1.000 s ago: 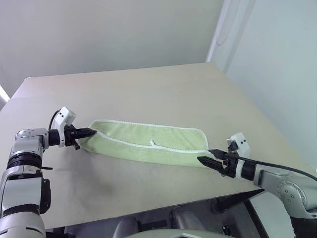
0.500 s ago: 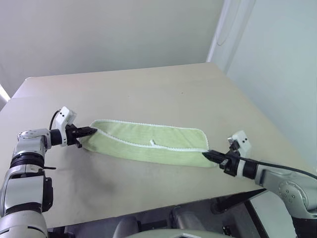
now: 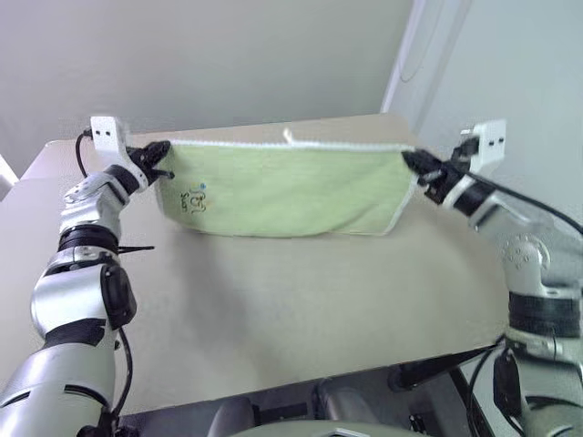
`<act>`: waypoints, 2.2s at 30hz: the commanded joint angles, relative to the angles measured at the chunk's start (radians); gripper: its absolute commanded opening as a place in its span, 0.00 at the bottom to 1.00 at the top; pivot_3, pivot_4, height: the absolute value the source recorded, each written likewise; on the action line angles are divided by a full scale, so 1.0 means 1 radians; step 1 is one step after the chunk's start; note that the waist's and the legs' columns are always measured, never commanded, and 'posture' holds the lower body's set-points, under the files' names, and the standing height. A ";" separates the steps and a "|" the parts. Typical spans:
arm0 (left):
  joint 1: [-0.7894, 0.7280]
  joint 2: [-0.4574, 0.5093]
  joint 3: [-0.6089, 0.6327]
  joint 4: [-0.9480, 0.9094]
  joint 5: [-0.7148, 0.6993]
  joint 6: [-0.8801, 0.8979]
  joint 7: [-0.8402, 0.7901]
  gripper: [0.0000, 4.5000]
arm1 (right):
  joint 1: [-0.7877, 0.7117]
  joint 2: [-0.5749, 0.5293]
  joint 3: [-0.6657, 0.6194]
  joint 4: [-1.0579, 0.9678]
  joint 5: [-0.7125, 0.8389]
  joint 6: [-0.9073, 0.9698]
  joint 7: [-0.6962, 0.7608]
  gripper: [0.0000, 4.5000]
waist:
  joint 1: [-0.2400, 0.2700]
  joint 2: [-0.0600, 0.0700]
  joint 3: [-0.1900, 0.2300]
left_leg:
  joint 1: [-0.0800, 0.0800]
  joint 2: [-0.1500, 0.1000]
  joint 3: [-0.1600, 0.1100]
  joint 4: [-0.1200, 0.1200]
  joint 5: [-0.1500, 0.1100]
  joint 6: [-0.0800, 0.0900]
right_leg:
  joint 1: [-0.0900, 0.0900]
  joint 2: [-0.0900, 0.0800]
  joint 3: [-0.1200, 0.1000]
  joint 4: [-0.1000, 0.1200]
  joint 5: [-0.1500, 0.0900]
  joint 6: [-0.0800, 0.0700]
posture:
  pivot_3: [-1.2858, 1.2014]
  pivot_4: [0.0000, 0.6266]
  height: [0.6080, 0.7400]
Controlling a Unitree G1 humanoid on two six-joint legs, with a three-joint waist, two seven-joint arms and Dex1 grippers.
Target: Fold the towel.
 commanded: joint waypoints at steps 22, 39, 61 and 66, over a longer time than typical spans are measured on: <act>0.555 0.299 0.016 -0.467 -0.117 0.166 -0.717 0.00 | 0.574 -0.122 -0.094 -0.473 0.249 0.094 0.289 0.00 | -0.002 0.003 0.000 | 0.002 0.002 0.000 0.001 0.000 0.001 | 0.001 0.000 0.000 0.002 -0.005 0.000 | 0.52 0.00 1.00; 0.785 0.302 0.047 -0.508 -0.130 0.130 -0.632 0.00 | 0.727 -0.161 -0.056 -0.477 0.196 0.080 0.342 0.00 | 0.000 -0.001 -0.002 | 0.005 0.004 0.003 0.003 0.000 -0.001 | 0.002 0.001 0.000 0.002 -0.005 -0.003 | 0.52 0.00 1.00; 0.450 0.124 -0.078 -0.151 0.043 -0.099 -0.343 0.00 | 0.395 0.058 0.139 -0.046 -0.144 -0.054 0.118 0.00 | -0.001 0.000 -0.002 | 0.002 0.004 0.002 0.001 0.002 -0.003 | 0.001 0.002 -0.001 0.002 -0.001 0.000 | 0.52 0.00 1.00; 0.417 0.101 -0.083 -0.104 0.064 -0.131 -0.250 0.00 | 0.347 0.094 0.154 0.040 -0.185 -0.066 0.099 0.00 | -0.002 0.000 -0.002 | 0.002 0.004 0.002 0.001 0.002 -0.003 | 0.001 0.002 -0.001 0.002 -0.001 0.000 | 0.52 0.00 1.00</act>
